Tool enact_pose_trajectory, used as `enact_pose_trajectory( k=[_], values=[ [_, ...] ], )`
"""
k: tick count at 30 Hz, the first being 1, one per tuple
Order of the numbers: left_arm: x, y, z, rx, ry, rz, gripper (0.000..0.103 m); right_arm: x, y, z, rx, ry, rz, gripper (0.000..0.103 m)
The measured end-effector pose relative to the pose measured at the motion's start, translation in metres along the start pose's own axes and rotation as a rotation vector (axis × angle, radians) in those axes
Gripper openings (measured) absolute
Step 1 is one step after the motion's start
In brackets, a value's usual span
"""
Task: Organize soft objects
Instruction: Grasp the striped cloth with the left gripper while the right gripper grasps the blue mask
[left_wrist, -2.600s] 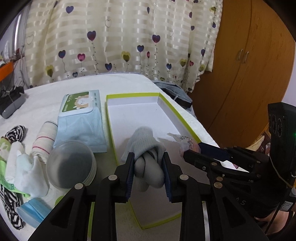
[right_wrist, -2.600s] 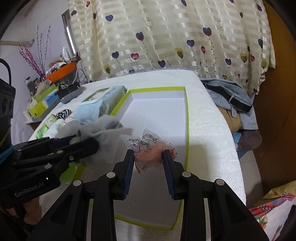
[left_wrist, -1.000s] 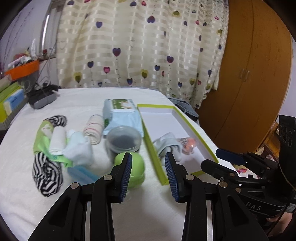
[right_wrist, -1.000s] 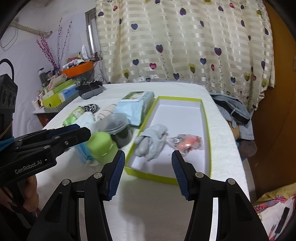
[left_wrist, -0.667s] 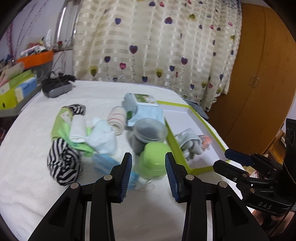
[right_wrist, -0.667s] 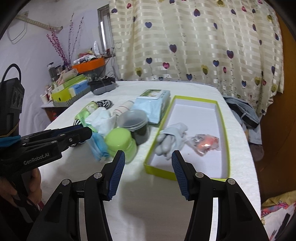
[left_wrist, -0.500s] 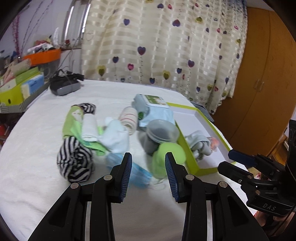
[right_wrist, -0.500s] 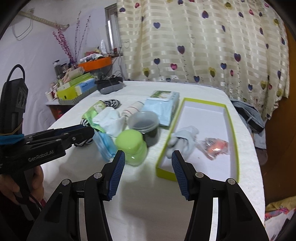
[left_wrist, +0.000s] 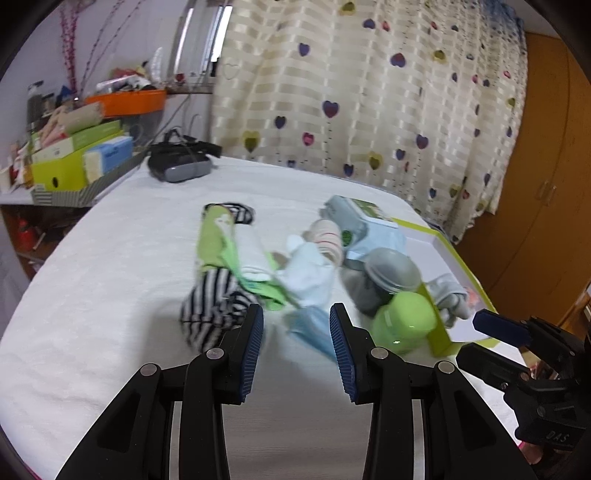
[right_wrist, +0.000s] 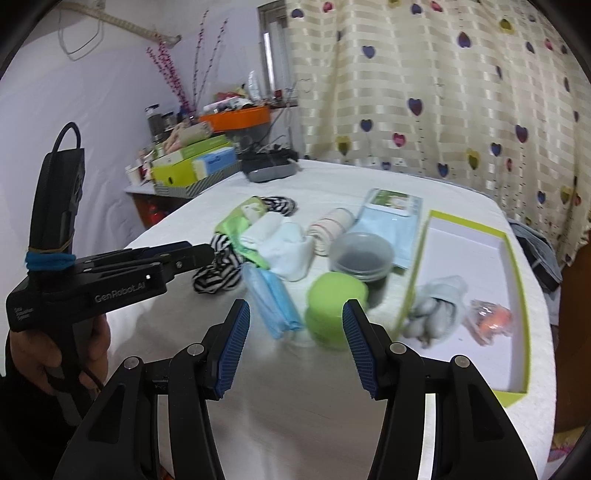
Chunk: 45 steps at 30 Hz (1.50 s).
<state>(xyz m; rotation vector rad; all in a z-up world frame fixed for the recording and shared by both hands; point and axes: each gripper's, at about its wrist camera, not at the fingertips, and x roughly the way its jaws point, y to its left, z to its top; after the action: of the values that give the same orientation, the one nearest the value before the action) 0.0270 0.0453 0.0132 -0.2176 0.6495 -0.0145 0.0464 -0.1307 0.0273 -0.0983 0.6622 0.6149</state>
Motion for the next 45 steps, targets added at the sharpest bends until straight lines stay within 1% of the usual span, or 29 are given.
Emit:
enact_pose_trajectory(
  k=[6,9,12,15,16,17,18,22,26,27,28,29,31,32,35,39,40,41,43,44,45],
  values=[
    [0.002,0.027,0.001,-0.038,-0.006,0.046,0.038,0.019,0.017,0.004,-0.039,0.03,0.03,0.053],
    [0.008,0.037,0.0,-0.053,0.01,0.054,0.038,0.03,0.024,0.005,-0.057,0.053,0.038,0.053],
    [0.016,0.047,-0.002,-0.063,0.027,0.064,0.042,0.039,0.031,0.007,-0.078,0.071,0.045,0.053],
    [0.031,0.056,-0.003,-0.072,0.059,0.084,0.042,0.046,0.034,0.008,-0.088,0.081,0.051,0.053],
    [0.035,0.058,-0.003,-0.071,0.067,0.087,0.044,0.047,0.035,0.009,-0.088,0.082,0.051,0.053],
    [0.039,0.059,-0.004,-0.068,0.078,0.086,0.049,0.049,0.035,0.01,-0.088,0.085,0.049,0.053],
    [0.045,0.06,-0.004,-0.066,0.095,0.08,0.049,0.051,0.035,0.011,-0.088,0.088,0.046,0.054],
    [0.061,0.061,-0.008,-0.068,0.141,0.067,0.049,0.058,0.037,0.013,-0.093,0.103,0.039,0.053],
    [0.075,0.066,-0.011,-0.09,0.182,0.062,0.049,0.066,0.039,0.015,-0.103,0.118,0.036,0.053],
    [0.075,0.066,-0.012,-0.091,0.182,0.062,0.048,0.068,0.039,0.015,-0.107,0.123,0.034,0.053],
    [0.074,0.066,-0.011,-0.088,0.176,0.059,0.038,0.07,0.04,0.016,-0.11,0.127,0.031,0.053],
    [0.073,0.065,-0.012,-0.082,0.176,0.055,0.021,0.073,0.041,0.016,-0.115,0.133,0.026,0.053],
    [0.072,0.066,-0.012,-0.083,0.18,0.047,0.014,0.078,0.043,0.017,-0.127,0.144,0.018,0.053],
    [0.07,0.067,-0.013,-0.085,0.175,0.045,0.01,0.081,0.046,0.018,-0.137,0.151,0.014,0.053],
    [0.061,0.069,-0.012,-0.085,0.145,0.03,0.009,0.089,0.051,0.019,-0.174,0.169,-0.01,0.053],
    [0.05,0.074,-0.012,-0.103,0.115,0.014,0.009,0.105,0.058,0.017,-0.222,0.215,-0.057,0.053],
    [0.048,0.076,-0.012,-0.108,0.112,0.011,0.009,0.108,0.059,0.016,-0.231,0.221,-0.069,0.05],
    [0.047,0.078,-0.012,-0.112,0.109,0.009,0.009,0.112,0.06,0.015,-0.243,0.233,-0.079,0.045],
    [0.045,0.082,-0.013,-0.121,0.106,0.004,0.009,0.119,0.063,0.013,-0.264,0.253,-0.097,0.043],
    [0.045,0.083,-0.013,-0.123,0.105,0.001,0.009,0.123,0.065,0.013,-0.277,0.26,-0.113,0.037],
    [0.045,0.085,-0.013,-0.128,0.105,0.0,0.009,0.125,0.067,0.012,-0.29,0.265,-0.125,0.033]
  ],
)
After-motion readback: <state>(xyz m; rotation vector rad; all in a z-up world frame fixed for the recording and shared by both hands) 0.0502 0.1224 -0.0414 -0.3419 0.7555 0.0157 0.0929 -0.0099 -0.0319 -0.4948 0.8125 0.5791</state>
